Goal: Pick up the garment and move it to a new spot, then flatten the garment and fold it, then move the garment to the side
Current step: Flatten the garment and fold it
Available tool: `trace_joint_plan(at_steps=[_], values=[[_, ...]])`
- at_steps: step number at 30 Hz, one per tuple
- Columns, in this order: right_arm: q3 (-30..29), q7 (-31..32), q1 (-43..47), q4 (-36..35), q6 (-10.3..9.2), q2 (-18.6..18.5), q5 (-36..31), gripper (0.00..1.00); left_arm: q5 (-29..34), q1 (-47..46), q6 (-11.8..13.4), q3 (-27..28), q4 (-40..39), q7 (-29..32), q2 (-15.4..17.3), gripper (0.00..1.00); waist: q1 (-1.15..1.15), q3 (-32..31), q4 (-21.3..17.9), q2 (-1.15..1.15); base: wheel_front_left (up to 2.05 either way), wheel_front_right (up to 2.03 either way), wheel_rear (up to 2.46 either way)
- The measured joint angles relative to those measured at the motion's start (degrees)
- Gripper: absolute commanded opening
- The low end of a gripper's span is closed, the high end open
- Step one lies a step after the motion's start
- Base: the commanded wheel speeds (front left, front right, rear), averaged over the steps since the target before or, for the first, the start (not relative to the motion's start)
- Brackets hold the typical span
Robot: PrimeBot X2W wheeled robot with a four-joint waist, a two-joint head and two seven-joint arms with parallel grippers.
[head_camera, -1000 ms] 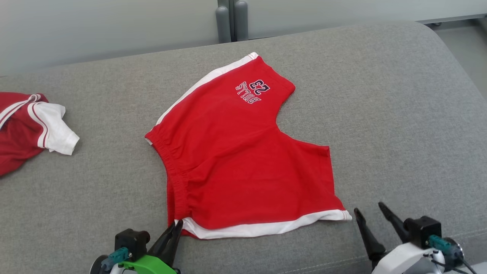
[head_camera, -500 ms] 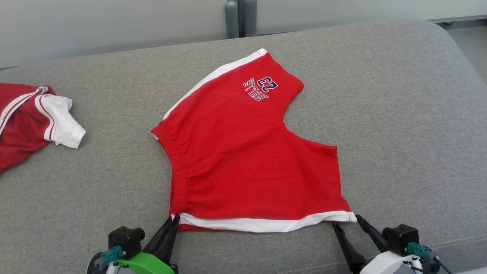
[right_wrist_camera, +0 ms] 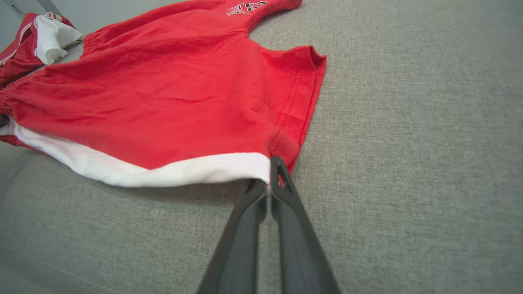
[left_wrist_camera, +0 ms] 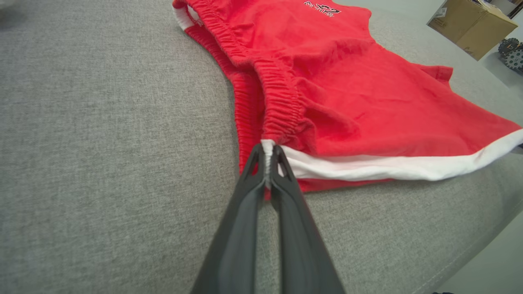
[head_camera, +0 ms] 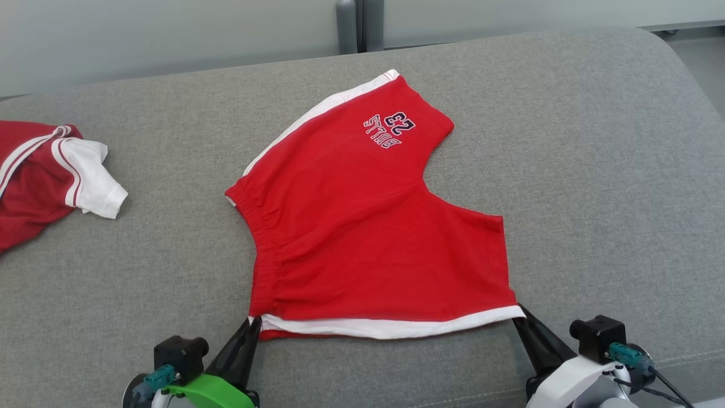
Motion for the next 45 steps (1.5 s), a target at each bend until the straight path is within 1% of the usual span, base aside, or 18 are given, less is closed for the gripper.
trace_joint_plan(at_steps=[8,12,15,17,23,27,28,30,33,37,40,42,45], values=[[0.15,0.00,0.00,-2.55,0.00,-1.78,-0.07,0.00,-1.78,0.00,0.00,1.41,-0.89,-0.98,-0.16,0.00,0.00,0.11,-0.51,0.00,0.00,0.00,0.00],[0.08,0.00,0.00,-4.12,0.04,-2.97,-0.70,0.00,-3.61,0.04,0.00,2.09,-1.90,-1.48,-1.47,0.00,0.00,0.08,-0.75,0.00,0.00,0.00,0.00],[-0.83,0.00,-0.10,-5.19,0.05,-3.79,-1.51,0.00,-4.55,0.04,0.00,2.16,-3.03,-1.54,-1.70,0.00,0.00,0.11,-0.76,0.00,0.00,0.00,0.00],[-1.70,0.00,-1.13,-6.02,0.05,-5.12,-1.89,0.00,-5.08,0.03,-0.04,2.11,-3.61,-1.71,-1.89,0.00,0.00,0.11,-0.50,0.00,0.00,0.00,0.00],[-4.13,0.00,-3.37,-10.36,0.05,-5.91,-2.61,0.00,-5.57,-0.01,-0.05,2.24,-6.44,-2.44,-2.64,0.00,0.00,0.10,-0.03,0.00,0.00,0.00,0.00],[-6.77,-0.01,-4.51,-14.55,-0.21,-6.06,-3.18,0.00,-5.99,-0.04,-0.23,2.86,-8.13,-2.98,-2.79,0.00,0.00,-0.56,0.20,0.00,0.00,0.00,0.00],[-7.08,0.00,-4.60,-15.51,-0.62,-6.10,-3.30,0.00,-6.01,-0.05,-0.23,3.11,-8.76,-3.02,-2.80,0.00,0.00,-0.81,0.24,0.00,0.00,0.00,0.00],[-7.67,0.00,-4.58,-17.16,-0.65,-6.17,-3.77,0.00,-6.08,-0.04,-0.29,3.48,-10.02,-3.05,-2.80,0.00,0.00,-1.35,0.29,0.00,0.00,0.00,0.00],[-8.62,0.00,-4.33,-20.17,-1.20,-6.46,-4.91,0.00,-6.06,0.01,-0.30,3.86,-12.14,-3.52,-2.80,0.00,0.00,-2.24,0.32,0.00,0.00,0.00,0.00],[-8.99,-0.01,-3.75,-23.95,-1.89,-7.97,-6.56,0.00,-6.06,0.95,0.07,5.81,-15.41,-3.56,-2.69,0.00,0.00,-3.31,0.08,0.00,0.00,0.00,0.00],[-10.00,-0.01,-1.40,-26.51,-2.61,-9.10,-7.49,0.00,-6.06,2.25,0.27,6.03,-17.37,-3.97,-2.42,0.00,0.00,-3.74,-0.33,0.00,0.00,0.00,0.00],[-10.05,-0.02,0.34,-27.04,-2.61,-9.95,-8.27,0.00,-6.08,2.99,0.63,6.08,-18.33,-3.97,-2.38,0.00,0.00,-3.91,-0.47,0.00,0.00,0.00,0.00],[-9.46,-0.02,2.27,-26.17,-2.53,-10.28,-8.36,0.00,-7.02,4.75,0.64,5.70,-18.46,-3.87,-2.42,0.00,0.00,-4.04,-0.62,0.00,0.00,0.00,0.00]])
